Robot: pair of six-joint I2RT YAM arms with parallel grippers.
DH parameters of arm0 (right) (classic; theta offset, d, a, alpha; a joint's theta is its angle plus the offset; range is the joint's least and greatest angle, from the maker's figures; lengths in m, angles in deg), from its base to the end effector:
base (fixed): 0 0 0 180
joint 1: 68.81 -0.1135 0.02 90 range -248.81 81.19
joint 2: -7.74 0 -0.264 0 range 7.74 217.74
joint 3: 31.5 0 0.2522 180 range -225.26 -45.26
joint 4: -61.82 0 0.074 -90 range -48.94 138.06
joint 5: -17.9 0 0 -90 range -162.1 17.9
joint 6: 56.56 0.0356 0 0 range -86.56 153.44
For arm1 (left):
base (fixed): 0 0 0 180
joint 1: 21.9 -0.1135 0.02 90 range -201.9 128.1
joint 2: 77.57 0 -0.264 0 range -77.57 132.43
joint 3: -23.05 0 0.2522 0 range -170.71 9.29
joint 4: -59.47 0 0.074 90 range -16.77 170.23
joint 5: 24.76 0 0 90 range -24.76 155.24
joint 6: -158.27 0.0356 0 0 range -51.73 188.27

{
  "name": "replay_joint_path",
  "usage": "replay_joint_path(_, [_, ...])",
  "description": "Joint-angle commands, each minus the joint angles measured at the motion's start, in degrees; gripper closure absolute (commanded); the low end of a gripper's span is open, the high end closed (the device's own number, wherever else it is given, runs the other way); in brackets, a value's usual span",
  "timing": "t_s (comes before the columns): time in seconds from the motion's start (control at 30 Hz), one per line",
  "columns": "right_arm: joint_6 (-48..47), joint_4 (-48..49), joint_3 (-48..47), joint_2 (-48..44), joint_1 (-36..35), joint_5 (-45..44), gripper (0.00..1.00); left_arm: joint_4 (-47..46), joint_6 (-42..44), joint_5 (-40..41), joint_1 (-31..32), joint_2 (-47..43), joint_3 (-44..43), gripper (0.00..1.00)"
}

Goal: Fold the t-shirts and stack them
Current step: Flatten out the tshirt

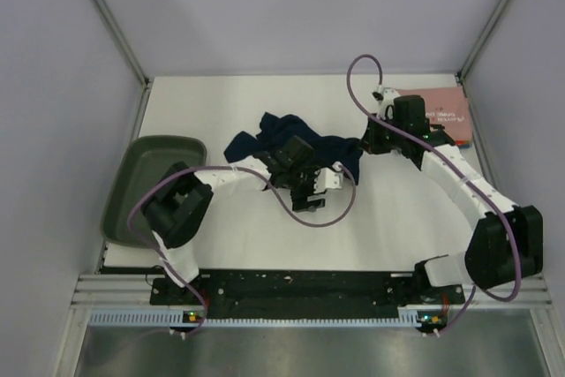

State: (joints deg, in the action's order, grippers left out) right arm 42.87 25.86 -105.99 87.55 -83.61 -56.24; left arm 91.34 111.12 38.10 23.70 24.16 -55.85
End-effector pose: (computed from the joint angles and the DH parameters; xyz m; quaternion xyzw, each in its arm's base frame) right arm 0.2931 0.0875 0.2785 -0.0991 0.8986 0.2086 0.3730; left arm 0.2453 -0.2737 0.1879 0.6971 0.6142 -0.2306 0.2893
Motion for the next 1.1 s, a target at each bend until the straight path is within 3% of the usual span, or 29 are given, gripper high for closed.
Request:
replay_joint_path(0.0, [1.12, 1.46, -2.46, -7.73, 0.48, 0.05, 1.00, -5.19, -5.83, -2.39, 0.19, 3.82, -4.46, 0.23])
replay_joint_path(0.03, [0.85, 0.84, -3.33, -8.70, 0.57, 0.05, 1.00, -5.19, -7.59, -2.74, 0.19, 4.26, -5.07, 0.40])
replay_joint_path(0.07, [0.59, 0.23, -4.21, -10.10, 0.57, -0.12, 1.00, -4.14, -9.09, -2.75, 0.19, 4.35, -5.95, 0.66])
replay_joint_path(0.1, [0.07, -1.00, -5.44, -11.59, 0.48, -0.30, 1.00, -1.44, -10.14, -1.62, 0.10, 4.09, -8.05, 1.00])
replay_joint_path(0.23, [-3.97, -6.70, -11.93, -17.57, 0.48, -1.27, 1.00, 12.53, -11.73, 2.33, -3.58, -3.09, -15.35, 1.00])
replay_joint_path(0.4, [-10.91, -14.97, -22.57, -25.22, 0.48, 0.92, 1.00, 25.56, -6.91, 9.89, -8.86, -21.19, -21.60, 1.00])
replay_joint_path(0.53, [-13.73, -21.47, -29.78, -28.48, 0.48, 7.15, 1.00, 31.70, -1.82, 12.98, -8.69, -34.82, -22.65, 1.00])
replay_joint_path(0.67, [-14.71, -26.66, -33.40, -30.50, 0.57, 11.47, 1.00, 42.00, -1.98, 16.67, -8.69, -40.46, -27.14, 1.00])
replay_joint_path(0.9, [-13.39, -27.38, -25.07, -30.25, 0.57, 9.10, 1.00, 41.40, -3.83, 18.09, -8.60, -41.62, -20.73, 1.00])
replay_joint_path(1.07, [-4.44, -18.87, -4.44, -30.76, -2.23, 9.02, 1.00, 39.73, -4.97, 15.62, -8.78, -40.38, -13.97, 1.00])
